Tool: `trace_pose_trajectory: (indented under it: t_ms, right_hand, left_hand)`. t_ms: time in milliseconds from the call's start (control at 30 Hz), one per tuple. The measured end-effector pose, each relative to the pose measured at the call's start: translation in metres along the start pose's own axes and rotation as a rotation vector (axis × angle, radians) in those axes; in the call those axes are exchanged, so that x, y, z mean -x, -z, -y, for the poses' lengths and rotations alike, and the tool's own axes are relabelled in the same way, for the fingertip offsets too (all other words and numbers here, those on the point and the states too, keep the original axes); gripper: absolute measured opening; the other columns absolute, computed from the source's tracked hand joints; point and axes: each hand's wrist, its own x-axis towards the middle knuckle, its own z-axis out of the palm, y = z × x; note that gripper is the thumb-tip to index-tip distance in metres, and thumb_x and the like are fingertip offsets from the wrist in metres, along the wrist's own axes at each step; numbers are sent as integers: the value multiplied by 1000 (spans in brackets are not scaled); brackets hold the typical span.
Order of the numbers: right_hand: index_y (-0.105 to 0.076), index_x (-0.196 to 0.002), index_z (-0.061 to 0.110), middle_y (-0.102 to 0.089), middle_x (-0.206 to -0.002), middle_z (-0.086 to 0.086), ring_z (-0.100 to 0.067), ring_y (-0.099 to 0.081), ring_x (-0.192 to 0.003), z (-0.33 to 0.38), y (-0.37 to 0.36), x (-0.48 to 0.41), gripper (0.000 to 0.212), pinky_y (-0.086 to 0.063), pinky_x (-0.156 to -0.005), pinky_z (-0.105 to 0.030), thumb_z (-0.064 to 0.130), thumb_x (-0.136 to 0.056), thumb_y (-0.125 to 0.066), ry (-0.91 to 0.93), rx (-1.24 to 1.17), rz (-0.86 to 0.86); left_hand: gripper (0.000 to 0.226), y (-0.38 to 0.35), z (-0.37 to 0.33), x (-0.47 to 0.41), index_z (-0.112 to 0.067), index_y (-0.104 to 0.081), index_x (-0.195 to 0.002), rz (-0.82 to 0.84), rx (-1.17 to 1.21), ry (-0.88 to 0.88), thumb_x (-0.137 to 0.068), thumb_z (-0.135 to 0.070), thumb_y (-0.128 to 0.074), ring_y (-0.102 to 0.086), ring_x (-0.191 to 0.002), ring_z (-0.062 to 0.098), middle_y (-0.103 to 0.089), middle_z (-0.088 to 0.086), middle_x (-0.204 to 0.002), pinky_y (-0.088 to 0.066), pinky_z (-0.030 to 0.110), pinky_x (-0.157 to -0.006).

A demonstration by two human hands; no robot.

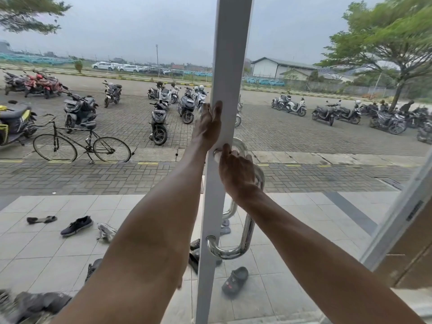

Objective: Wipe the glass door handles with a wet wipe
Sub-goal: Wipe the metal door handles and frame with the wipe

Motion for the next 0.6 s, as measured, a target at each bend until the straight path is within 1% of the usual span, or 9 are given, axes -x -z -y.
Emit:
trace_pose_trajectory:
  t_ms: [67,133,200,267,367,400,467,567,600]
  right_hand:
    - [-41,-125,3,-67,-107,-17,-33,-63,-99,-11,2,8,37,-43,-91,-43,26,-97,-48,-11,-4,-16]
    - [-45,-122,3,-68,-105,-15,-33,-63,-98,-15,3,12,48,-44,-89,-41,40,-94,-54,-33,23,-20]
    - [-49,-118,4,-69,-104,-13,-31,-65,-97,-10,3,6,47,-45,-85,-39,44,-93,-54,-51,59,3]
    - [-53,-114,5,-71,-102,-11,-28,-68,-94,0,2,-3,37,-46,-83,-37,37,-95,-53,-48,98,33]
    - [-54,-117,3,-71,-102,-8,-25,-70,-93,15,2,-17,27,-49,-79,-34,20,-97,-51,-38,127,107]
    - [-54,-118,2,-71,-103,-7,-24,-69,-94,19,1,-20,27,-49,-78,-32,15,-95,-51,-37,130,125]
    - [-54,-119,4,-70,-105,-5,-23,-69,-96,22,1,-26,27,-48,-77,-30,10,-93,-51,-42,132,142]
    - [-55,-117,6,-70,-105,-6,-25,-69,-97,15,2,-22,25,-49,-76,-30,7,-93,-48,30,109,117]
    - [-55,-116,6,-71,-103,-7,-25,-70,-96,10,2,-18,24,-50,-76,-31,7,-93,-47,55,98,88]
  left_hand:
    - [74,-2,0,-1,-10,-10,-155,14,-21,-5,-99,-59,-15,-19,-150,26,-15,8,-164,-15,42,-122]
    - [70,-4,0,-1,-8,-15,-152,16,-24,-27,-101,-55,-14,-26,-147,27,-21,11,-161,-21,41,-118]
    - [67,-5,0,-1,-8,-19,-151,14,-17,-32,-102,-54,-14,-29,-145,28,-24,13,-160,-24,41,-116]
    - [67,-4,1,-3,-10,-18,-152,25,-28,-32,-101,-54,-13,-24,-147,27,-20,12,-161,-21,40,-118]
    - [69,-5,6,-8,-12,-12,-155,45,-63,-45,-101,-55,-12,-12,-151,22,-9,9,-164,-11,32,-119]
    - [69,-5,8,-8,-11,-14,-154,31,-68,-50,-101,-55,-13,-15,-150,23,-13,10,-164,-12,31,-119]
    - [69,-7,8,-9,-8,-18,-153,-12,-65,-62,-101,-54,-16,-23,-148,27,-21,12,-161,-20,36,-118]
    - [71,-10,10,-10,-8,-12,-154,-54,-59,-32,-101,-56,-17,-21,-149,28,-17,12,-163,-19,38,-119]
    - [71,-12,9,-10,-9,-13,-154,-64,-45,-32,-101,-56,-18,-23,-148,29,-19,12,-162,-21,39,-119]
